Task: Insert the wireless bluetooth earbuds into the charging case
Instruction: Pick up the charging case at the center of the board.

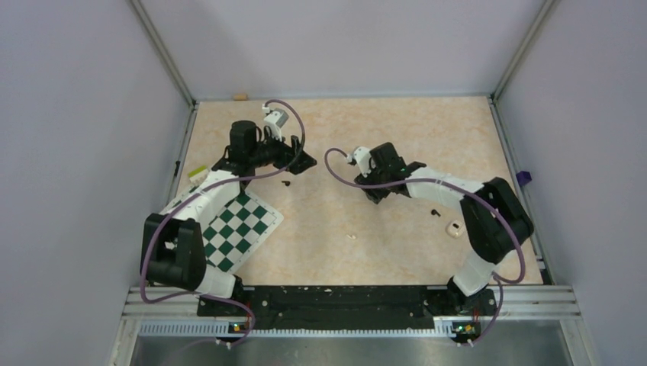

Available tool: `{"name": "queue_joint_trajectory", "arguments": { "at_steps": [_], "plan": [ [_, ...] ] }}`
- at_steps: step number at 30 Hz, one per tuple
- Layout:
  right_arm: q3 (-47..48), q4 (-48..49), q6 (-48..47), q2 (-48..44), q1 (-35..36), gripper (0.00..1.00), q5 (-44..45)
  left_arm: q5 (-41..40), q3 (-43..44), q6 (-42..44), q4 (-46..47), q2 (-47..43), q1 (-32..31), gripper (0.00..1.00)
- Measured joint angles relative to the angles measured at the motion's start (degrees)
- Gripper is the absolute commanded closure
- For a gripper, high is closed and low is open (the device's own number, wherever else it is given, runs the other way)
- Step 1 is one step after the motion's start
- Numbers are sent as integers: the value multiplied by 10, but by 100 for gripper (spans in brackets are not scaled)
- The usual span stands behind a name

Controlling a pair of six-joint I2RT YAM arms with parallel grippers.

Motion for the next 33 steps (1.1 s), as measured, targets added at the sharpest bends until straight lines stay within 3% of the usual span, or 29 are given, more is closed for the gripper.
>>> {"name": "queue_joint_trajectory", "arguments": {
  "at_steps": [13, 22, 33],
  "plan": [
    [-59, 114, -62, -309, 0, 70, -50, 77, 177, -41, -67, 64, -38, 4],
    [-106, 117, -94, -338, 6, 71, -87, 94, 180, -76, -64, 71, -123, 4],
    [-114, 113, -118, -340, 40, 71, -96, 93, 180, -81, -65, 108, -163, 6]
  ]
}}
